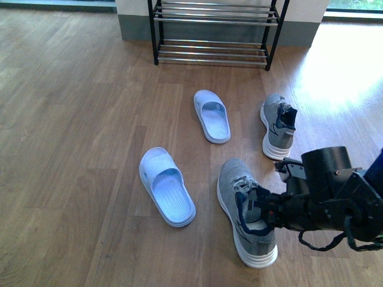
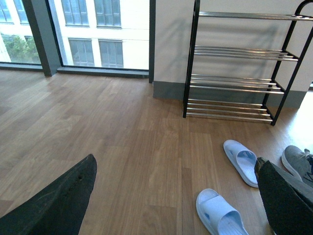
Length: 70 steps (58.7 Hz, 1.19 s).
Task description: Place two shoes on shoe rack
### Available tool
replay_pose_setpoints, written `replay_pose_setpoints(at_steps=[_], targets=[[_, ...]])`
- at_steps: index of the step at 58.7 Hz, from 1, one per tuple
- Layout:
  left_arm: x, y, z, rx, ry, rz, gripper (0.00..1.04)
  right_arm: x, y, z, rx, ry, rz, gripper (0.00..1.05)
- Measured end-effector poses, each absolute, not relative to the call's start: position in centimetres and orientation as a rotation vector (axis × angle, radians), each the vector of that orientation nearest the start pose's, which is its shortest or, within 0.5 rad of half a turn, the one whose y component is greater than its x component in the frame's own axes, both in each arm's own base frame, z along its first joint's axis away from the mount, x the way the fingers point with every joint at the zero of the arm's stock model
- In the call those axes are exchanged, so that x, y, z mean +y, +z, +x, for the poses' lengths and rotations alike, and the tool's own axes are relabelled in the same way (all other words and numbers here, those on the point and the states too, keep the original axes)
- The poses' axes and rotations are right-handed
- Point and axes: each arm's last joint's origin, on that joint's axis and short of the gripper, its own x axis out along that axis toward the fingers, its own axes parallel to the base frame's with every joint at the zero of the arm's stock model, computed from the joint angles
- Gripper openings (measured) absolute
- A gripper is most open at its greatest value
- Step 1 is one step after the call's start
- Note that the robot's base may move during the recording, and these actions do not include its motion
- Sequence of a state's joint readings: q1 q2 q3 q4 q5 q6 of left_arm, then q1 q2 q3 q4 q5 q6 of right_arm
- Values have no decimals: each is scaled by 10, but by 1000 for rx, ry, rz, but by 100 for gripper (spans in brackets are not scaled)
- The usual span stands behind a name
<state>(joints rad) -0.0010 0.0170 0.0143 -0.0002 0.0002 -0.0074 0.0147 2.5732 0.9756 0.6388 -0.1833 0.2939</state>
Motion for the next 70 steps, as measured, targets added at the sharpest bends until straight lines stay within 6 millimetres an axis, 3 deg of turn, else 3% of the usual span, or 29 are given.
replay_pose_setpoints(at_steps=[11,25,38,47,70], targets=[[0,167,98,3,-1,-7,95,-15,-18,338,849,7,382,1],[0,167,98,3,-1,-7,95,-52,75,297,688,-82,402,1],[0,167,98,3,-1,-7,95,-50,148,248,514,-65,387,1],[0,167,98,3,-1,-7,95,-35,156,210,467,-53,384,1],[0,167,98,3,-1,-7,95,-35,155,207,466,-62,389,1]])
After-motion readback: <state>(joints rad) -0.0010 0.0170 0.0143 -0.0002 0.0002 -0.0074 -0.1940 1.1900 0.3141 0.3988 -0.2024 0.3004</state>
